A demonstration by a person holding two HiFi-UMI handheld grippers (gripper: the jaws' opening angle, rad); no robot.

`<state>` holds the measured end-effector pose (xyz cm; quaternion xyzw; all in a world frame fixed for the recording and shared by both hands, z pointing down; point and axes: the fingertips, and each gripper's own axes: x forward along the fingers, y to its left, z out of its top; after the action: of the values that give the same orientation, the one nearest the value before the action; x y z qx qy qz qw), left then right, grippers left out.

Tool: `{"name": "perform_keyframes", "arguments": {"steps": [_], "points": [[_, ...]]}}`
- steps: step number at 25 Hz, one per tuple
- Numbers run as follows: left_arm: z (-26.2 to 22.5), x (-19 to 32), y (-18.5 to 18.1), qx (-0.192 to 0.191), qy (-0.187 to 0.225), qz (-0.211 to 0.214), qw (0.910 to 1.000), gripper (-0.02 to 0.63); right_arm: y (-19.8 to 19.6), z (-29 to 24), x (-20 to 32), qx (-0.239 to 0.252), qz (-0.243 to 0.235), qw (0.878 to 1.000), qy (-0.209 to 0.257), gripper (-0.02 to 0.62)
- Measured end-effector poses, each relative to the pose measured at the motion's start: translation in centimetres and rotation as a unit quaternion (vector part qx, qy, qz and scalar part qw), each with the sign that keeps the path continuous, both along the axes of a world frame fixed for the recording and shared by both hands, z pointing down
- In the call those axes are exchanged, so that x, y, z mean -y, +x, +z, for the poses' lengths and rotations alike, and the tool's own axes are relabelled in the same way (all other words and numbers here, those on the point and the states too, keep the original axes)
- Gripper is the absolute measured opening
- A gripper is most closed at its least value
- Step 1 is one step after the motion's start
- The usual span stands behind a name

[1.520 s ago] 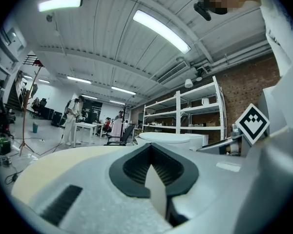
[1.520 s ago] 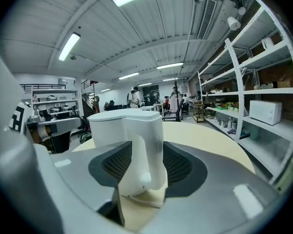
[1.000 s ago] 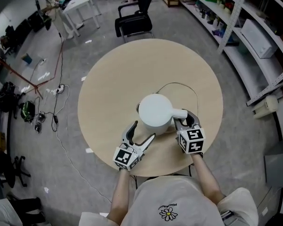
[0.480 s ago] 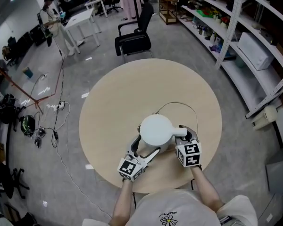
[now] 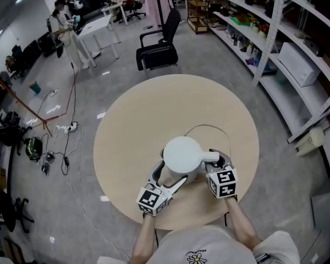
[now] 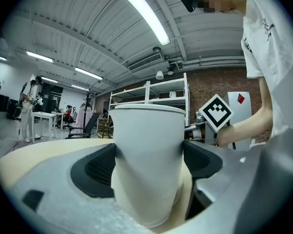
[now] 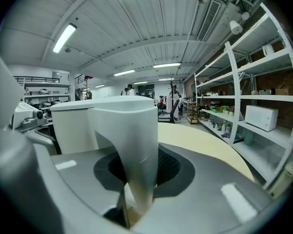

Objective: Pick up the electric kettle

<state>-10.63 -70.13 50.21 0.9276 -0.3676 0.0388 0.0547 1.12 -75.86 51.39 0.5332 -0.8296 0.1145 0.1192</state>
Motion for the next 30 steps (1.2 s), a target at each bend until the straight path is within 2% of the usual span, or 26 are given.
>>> {"name": "perform_keyframes", "arguments": {"steps": [4, 10, 13, 19, 27, 30], "points": [[-2.8, 0.1, 0.1, -0.004, 0.025, -0.003, 0.9997, 0.437, -0.1, -2.7, 0.2, 0.004, -0.006, 1.0, 0.02, 0.091], [-8.5, 0.1, 0.3, 0.002, 0.076, 0.002, 0.9971, 0.437, 0.1, -7.5, 0.1, 0.046, -0.001, 0.998, 0.044, 0.092], [-11.9, -0.2, 0.4, -0.014, 0.113, 0.001, 0.9934, 0.437, 0.0, -10.2, -0.3, 0.053, -0.003, 0.997, 0.061, 0.092], [-16.6, -1.3, 0.6, -0.027, 0.146, -0.002, 0.9889, 0.437, 0.3, -15.2, -1.1, 0.059, -0.004, 0.993, 0.098, 0.092], [-18.1, -2.2, 0.3, -0.02, 0.144, -0.01, 0.9893, 0.439, 0.1, -17.1, -2.1, 0.069, -0.004, 0.991, 0.115, 0.092], [-17.6, -2.3, 0.3, -0.01, 0.127, -0.02, 0.9916, 0.44, 0.4, -17.2, -2.4, 0.067, -0.005, 0.991, 0.117, 0.092]]}}
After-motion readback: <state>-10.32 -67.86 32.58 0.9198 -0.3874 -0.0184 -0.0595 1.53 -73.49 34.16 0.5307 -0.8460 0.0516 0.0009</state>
